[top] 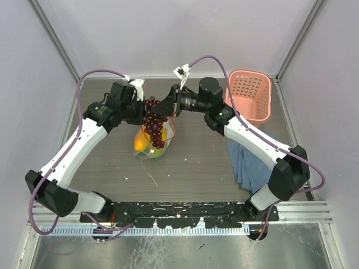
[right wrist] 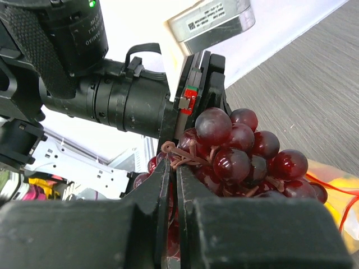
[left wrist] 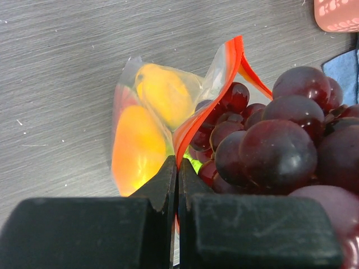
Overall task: Place the food in the zip-top bag and seal the zipper
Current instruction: Place the fake fruit in the zipper food storage bag.
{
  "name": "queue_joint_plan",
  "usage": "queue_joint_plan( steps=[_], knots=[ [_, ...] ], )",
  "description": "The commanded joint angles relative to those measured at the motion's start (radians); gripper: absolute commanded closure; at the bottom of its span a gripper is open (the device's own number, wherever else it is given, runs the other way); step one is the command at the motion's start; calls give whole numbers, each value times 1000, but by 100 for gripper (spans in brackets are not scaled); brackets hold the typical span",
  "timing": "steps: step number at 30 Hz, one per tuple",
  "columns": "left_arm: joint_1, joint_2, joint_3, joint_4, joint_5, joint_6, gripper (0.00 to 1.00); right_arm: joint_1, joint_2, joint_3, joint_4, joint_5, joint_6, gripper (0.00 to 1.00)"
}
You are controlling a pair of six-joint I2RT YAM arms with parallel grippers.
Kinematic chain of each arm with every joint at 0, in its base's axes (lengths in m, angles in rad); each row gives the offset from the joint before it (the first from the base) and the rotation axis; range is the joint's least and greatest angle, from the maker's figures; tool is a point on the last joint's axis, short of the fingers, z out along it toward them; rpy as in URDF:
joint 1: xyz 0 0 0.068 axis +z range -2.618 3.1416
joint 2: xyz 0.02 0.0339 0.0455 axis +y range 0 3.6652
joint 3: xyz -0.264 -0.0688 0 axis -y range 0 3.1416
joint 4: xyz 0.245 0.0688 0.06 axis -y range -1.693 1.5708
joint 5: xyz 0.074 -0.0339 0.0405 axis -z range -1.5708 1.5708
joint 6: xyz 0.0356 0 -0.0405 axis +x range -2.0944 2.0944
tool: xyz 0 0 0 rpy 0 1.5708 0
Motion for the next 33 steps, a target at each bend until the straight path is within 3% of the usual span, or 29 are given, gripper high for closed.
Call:
queue_joint_plan(
  steps=[1, 33],
  knots=[
    [4, -9, 37, 41, 35, 2, 100, -18, -36, 52, 142, 52, 56, 99],
    [4, 3, 34, 49, 82, 4, 100, -45, 45, 109, 177, 180, 257, 99]
  ],
)
